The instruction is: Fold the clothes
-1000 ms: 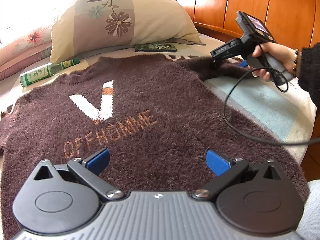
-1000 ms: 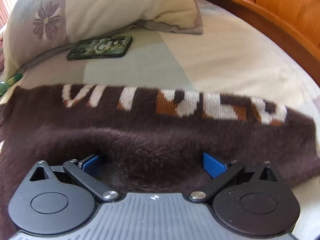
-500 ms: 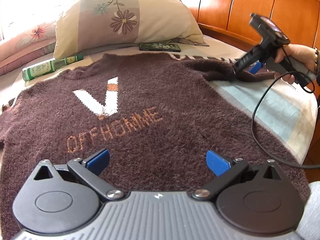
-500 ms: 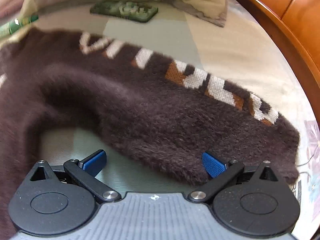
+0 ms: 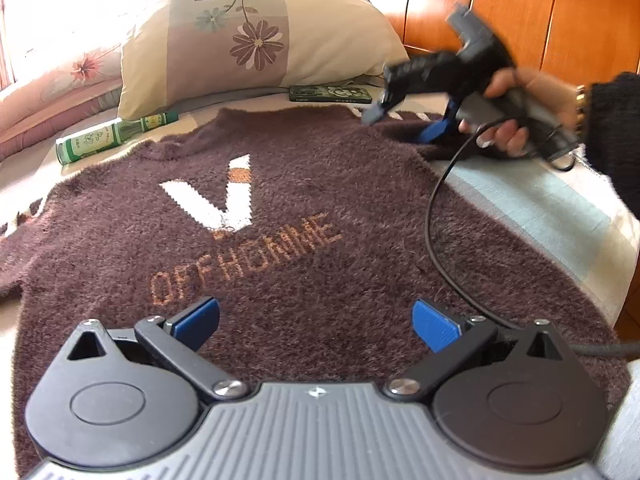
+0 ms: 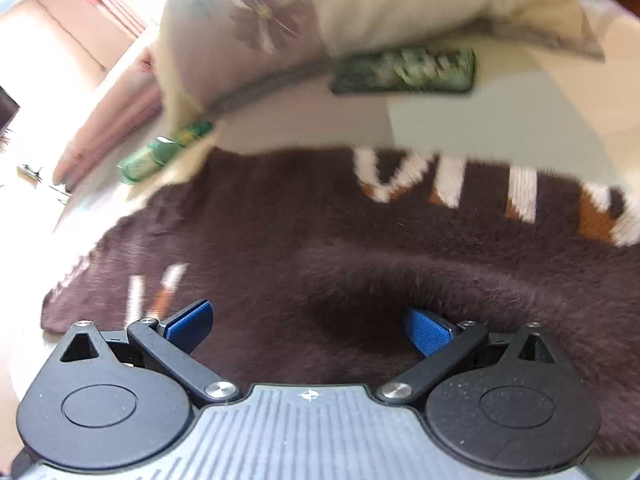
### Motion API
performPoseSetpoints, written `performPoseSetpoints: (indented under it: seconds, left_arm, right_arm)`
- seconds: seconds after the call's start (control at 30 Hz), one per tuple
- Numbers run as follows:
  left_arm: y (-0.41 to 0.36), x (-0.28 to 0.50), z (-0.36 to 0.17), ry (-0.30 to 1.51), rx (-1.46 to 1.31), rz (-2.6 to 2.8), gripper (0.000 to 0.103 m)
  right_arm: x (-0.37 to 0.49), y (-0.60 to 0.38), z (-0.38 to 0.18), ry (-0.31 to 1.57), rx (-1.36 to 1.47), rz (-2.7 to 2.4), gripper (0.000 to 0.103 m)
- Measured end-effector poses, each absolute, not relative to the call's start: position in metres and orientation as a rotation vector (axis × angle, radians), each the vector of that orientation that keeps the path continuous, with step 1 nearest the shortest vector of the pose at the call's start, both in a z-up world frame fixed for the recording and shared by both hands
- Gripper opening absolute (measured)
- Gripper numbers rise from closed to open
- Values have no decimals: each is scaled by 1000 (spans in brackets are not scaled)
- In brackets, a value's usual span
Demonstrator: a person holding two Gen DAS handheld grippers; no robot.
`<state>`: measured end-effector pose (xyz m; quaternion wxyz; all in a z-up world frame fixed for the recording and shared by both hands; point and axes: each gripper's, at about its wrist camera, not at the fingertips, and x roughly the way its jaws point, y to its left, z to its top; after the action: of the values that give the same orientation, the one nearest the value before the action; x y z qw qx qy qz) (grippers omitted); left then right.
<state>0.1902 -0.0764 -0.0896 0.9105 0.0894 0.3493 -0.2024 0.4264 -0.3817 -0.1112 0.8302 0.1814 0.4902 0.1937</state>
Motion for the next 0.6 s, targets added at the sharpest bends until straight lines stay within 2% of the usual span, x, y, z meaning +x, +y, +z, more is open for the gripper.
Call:
performPoseSetpoints:
  seconds: [0.3, 0.37, 0.5, 0.6]
  left_arm:
    - [-50, 192, -77, 704, 87, -423, 102]
    - [-48, 192, -75, 697, 89, -412, 102]
    - [-44, 193, -71, 684, 87, -402, 102]
    - [-42, 195, -71, 685, 82, -392, 102]
  right_arm:
    - [395, -368, -107, 1108, 246, 442, 103]
    - [402, -373, -97, 1127, 298, 435, 103]
    - [416, -385, -77, 1027, 426, 437, 103]
    - [433, -383, -84, 1030, 481, 439, 103]
